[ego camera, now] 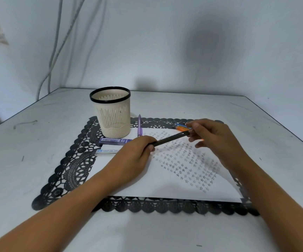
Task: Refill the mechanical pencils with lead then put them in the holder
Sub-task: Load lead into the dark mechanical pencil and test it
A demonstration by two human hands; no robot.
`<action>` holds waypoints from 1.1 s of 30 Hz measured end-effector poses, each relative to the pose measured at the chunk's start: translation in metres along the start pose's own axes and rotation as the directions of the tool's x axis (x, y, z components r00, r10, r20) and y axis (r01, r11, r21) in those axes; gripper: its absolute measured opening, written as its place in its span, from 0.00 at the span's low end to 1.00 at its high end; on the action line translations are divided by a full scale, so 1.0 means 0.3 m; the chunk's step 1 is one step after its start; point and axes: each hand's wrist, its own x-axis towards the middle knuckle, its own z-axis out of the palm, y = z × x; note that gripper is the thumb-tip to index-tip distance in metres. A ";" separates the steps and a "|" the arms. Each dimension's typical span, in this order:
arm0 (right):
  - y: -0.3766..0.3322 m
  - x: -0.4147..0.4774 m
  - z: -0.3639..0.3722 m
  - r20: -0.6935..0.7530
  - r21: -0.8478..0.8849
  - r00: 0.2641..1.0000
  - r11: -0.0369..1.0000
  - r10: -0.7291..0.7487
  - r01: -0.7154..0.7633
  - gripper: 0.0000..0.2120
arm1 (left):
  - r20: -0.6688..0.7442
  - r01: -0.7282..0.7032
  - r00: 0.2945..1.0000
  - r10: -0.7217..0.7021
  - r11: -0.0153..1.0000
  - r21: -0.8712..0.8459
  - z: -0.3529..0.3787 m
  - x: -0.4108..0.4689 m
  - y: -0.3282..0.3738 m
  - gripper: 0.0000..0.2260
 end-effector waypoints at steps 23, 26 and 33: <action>0.027 0.004 0.014 -0.092 -0.181 0.994 0.981 0.059 -0.075 0.10 | 0.004 -0.003 1.000 0.003 1.000 -0.009 0.003 -0.002 0.011 0.09; 0.028 -0.002 0.023 -0.122 -0.270 0.991 0.958 0.063 -0.094 0.15 | 0.007 -0.010 1.000 0.010 1.000 -0.008 0.004 -0.008 0.017 0.08; 0.038 0.012 0.001 -0.186 -0.224 0.980 0.968 0.071 -0.113 0.19 | -0.008 -0.009 1.000 0.010 1.000 0.003 0.002 -0.007 0.012 0.08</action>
